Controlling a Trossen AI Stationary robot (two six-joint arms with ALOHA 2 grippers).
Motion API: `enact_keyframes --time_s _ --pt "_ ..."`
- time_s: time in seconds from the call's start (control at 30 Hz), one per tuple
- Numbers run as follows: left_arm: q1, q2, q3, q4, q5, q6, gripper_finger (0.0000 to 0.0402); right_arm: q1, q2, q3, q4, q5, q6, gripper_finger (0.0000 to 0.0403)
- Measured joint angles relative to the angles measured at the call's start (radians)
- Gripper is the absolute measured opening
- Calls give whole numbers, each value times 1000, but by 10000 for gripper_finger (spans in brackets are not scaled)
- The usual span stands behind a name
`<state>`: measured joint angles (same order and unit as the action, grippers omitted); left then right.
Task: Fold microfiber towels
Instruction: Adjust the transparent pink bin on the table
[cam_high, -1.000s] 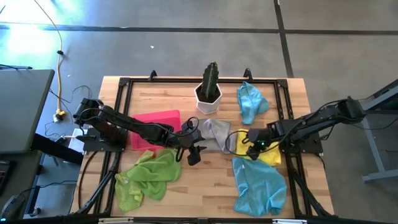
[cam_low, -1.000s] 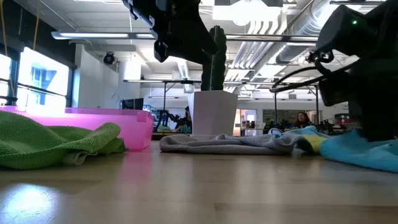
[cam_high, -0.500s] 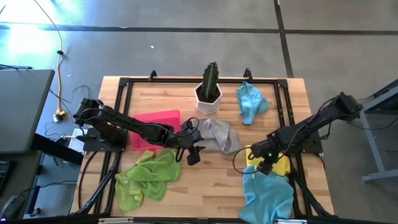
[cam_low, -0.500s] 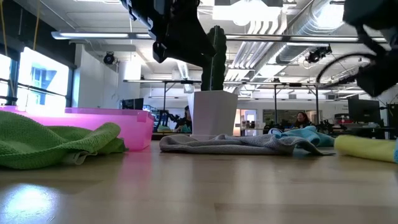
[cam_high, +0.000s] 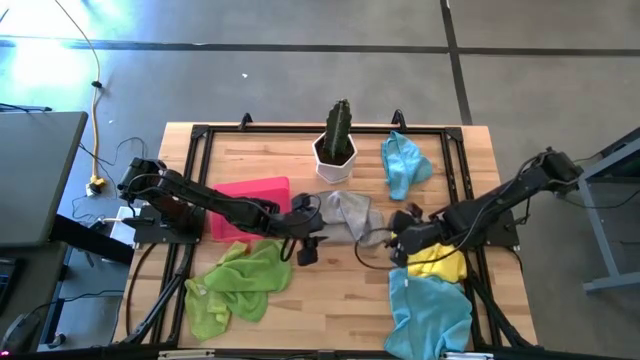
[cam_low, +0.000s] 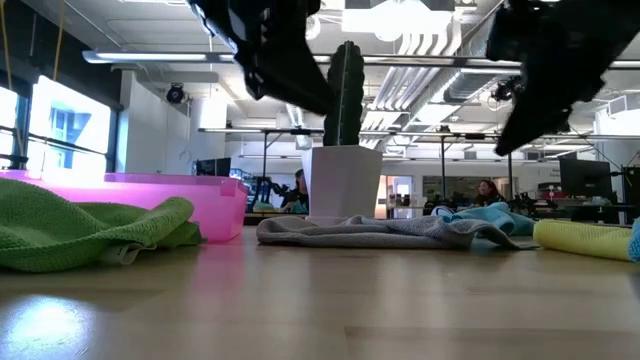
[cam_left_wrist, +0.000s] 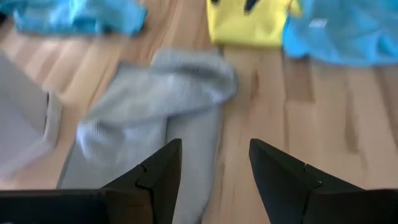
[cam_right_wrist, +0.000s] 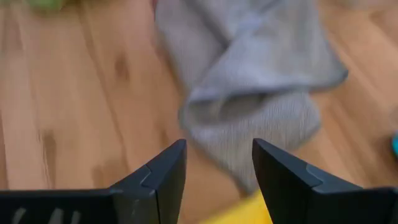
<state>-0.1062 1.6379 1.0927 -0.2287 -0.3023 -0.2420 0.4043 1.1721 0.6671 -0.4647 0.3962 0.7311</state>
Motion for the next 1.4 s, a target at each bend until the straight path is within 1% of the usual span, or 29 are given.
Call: enact_keyframes --time_s 0.07,0.2,0.3,0.33,0.43,0.5,0.6,0.73,0.8,0.97,1.17,1.33,1.4 --pt "0 0 0 -63 -4 -27 178 -23 0 -16 58 19 -6 177" --pt "0 0 0 -245 -51 -117 178 -63 15 -48 168 50 -35 177" --pt "0 0 -1 -382 -69 -200 178 -85 36 -70 244 48 -70 177" --pt "0 0 -7 -402 -83 -217 178 -90 46 -74 261 48 -82 177" --pt "0 0 -48 -400 -119 -257 178 -106 80 -75 265 59 -76 177" --pt "1 0 -76 -378 -128 -287 178 -127 109 -76 269 66 -20 177" --pt "1 -1 -126 -284 -138 -305 178 -160 160 -76 289 60 58 177" --pt "1 0 -160 -156 -135 -285 178 -198 223 -76 348 37 68 177" --pt "1 0 -164 -130 -131 -269 178 -223 245 -76 377 39 80 177" --pt "1 0 -164 -152 -129 -261 178 -304 274 -76 402 39 80 177" --pt "0 0 -164 -285 -132 -272 178 -409 275 -76 387 37 73 177" --pt "0 0 -164 -282 -208 -279 178 -476 275 -76 384 -12 78 177" --pt "0 0 -164 -275 -215 -279 178 -482 275 -76 384 -23 69 177"
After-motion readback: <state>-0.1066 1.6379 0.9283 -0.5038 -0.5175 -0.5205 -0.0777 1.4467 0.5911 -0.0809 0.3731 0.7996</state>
